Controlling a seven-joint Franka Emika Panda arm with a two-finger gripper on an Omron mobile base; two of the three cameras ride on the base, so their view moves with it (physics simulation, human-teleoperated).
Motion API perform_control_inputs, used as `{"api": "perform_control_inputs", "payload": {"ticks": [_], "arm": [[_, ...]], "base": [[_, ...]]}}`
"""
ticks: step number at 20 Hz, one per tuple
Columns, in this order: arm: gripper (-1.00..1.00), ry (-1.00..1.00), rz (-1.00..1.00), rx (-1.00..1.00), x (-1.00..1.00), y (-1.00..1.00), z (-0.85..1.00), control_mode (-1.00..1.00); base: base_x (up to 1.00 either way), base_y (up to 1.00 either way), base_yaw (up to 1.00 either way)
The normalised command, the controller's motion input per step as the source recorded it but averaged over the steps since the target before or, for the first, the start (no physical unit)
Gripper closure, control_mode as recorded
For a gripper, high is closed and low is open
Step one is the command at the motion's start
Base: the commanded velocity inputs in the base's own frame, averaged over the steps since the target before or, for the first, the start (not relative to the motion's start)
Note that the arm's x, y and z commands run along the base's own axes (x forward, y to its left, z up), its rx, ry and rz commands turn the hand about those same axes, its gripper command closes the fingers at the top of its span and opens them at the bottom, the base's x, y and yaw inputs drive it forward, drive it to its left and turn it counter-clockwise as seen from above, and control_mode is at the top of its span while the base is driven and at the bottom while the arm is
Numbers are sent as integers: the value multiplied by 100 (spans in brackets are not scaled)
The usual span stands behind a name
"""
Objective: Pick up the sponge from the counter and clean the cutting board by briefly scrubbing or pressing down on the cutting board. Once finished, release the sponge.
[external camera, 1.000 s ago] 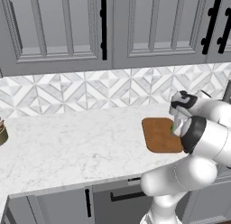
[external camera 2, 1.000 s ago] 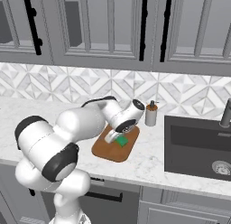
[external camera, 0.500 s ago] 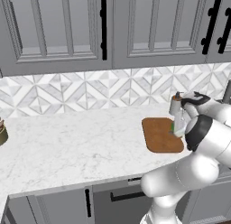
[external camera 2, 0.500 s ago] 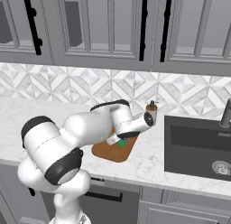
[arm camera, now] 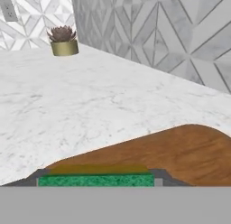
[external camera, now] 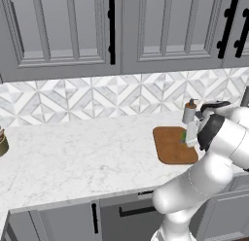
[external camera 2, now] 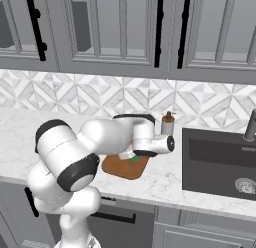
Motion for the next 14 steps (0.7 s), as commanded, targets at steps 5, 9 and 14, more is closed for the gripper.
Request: {"api": "perform_control_inputs", "payload": {"ticks": [5, 9, 14], "arm": [[100, -1, 0, 18, 0, -17, -12, -100], [100, 0, 0, 15, 0, 0, -24, -100], [100, -1, 0, 13, 12, 0, -52, -100]], "base": [[0, 0, 0], [0, 0, 0], [0, 0, 0]]}}
